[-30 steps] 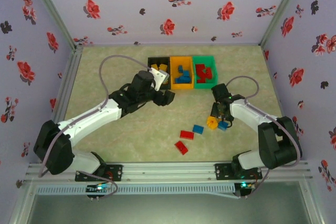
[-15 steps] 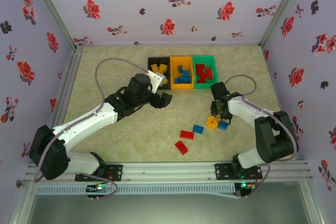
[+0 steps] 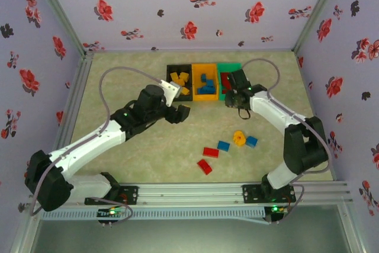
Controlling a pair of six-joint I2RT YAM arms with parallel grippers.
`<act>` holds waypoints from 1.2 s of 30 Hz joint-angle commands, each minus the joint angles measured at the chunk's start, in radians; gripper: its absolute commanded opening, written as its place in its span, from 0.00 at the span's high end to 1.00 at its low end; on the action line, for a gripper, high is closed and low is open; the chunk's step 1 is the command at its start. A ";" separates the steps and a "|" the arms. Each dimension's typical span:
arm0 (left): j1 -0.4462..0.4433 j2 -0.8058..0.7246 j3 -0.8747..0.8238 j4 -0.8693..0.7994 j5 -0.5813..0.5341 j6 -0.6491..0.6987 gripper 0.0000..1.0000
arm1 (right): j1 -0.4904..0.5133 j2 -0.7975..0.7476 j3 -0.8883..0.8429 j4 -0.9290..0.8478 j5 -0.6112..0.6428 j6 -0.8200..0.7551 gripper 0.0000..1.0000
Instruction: Sort the legos into containers by color
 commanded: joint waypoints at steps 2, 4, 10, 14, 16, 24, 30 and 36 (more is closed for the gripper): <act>-0.007 -0.029 0.007 -0.010 -0.020 -0.018 0.20 | 0.075 0.082 0.163 0.039 -0.016 -0.048 0.82; -0.006 -0.034 0.020 -0.015 -0.021 -0.017 0.20 | 0.106 0.129 0.238 0.039 -0.024 -0.055 0.82; -0.006 -0.074 0.020 -0.027 -0.029 -0.023 0.20 | 0.170 0.284 0.446 0.071 -0.055 -0.063 0.80; -0.006 -0.092 0.007 -0.042 -0.050 -0.026 0.20 | 0.175 0.418 0.593 0.097 -0.116 -0.043 0.79; -0.007 -0.098 0.009 -0.049 -0.056 -0.023 0.20 | 0.175 0.484 0.660 0.112 -0.143 -0.037 0.78; -0.006 -0.108 0.022 -0.093 -0.062 -0.027 0.19 | 0.176 0.678 0.933 0.044 -0.164 -0.060 0.53; -0.006 -0.107 0.021 -0.111 -0.065 -0.028 0.18 | 0.178 0.580 0.830 0.073 -0.132 -0.090 0.40; -0.006 -0.092 0.041 -0.112 -0.064 -0.024 0.18 | 0.178 0.468 0.705 0.097 -0.104 -0.102 0.39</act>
